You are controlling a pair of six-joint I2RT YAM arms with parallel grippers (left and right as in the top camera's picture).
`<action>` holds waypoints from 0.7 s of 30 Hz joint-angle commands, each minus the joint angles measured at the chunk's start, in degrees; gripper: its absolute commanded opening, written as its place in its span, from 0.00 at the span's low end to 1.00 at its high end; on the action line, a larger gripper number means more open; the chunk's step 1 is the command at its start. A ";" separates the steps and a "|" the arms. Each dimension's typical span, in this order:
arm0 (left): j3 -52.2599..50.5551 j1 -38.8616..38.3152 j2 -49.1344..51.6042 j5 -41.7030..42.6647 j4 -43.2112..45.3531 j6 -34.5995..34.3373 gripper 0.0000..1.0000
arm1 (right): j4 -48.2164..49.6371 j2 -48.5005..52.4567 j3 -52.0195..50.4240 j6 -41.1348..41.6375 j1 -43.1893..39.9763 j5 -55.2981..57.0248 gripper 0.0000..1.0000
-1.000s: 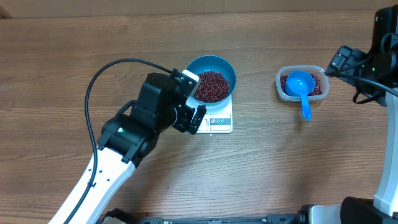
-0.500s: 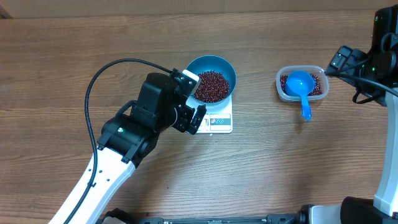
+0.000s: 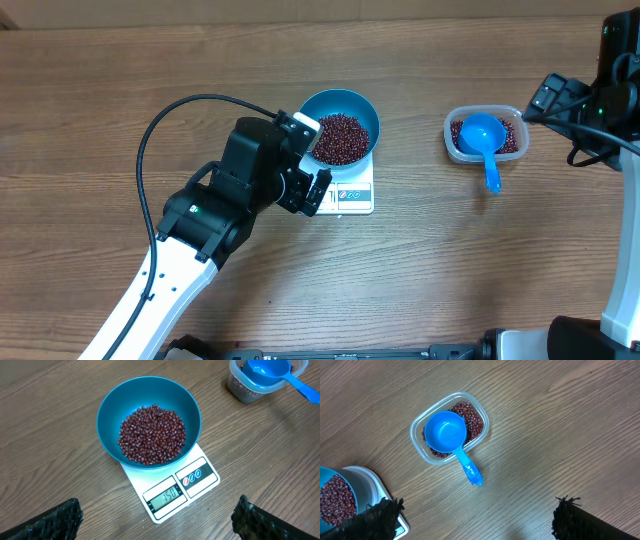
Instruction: Scoop item into bowl and weigh 150g on scale
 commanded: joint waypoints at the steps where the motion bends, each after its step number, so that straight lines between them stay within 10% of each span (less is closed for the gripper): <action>1: -0.33 0.24 -0.02 0.61 -1.49 -0.79 1.00 | 0.31 -0.17 0.15 -0.39 0.09 0.39 1.00; 21: -11.34 0.26 -10.40 -6.78 -10.99 -0.20 0.99 | 0.31 -0.17 0.15 -0.39 0.09 0.39 1.00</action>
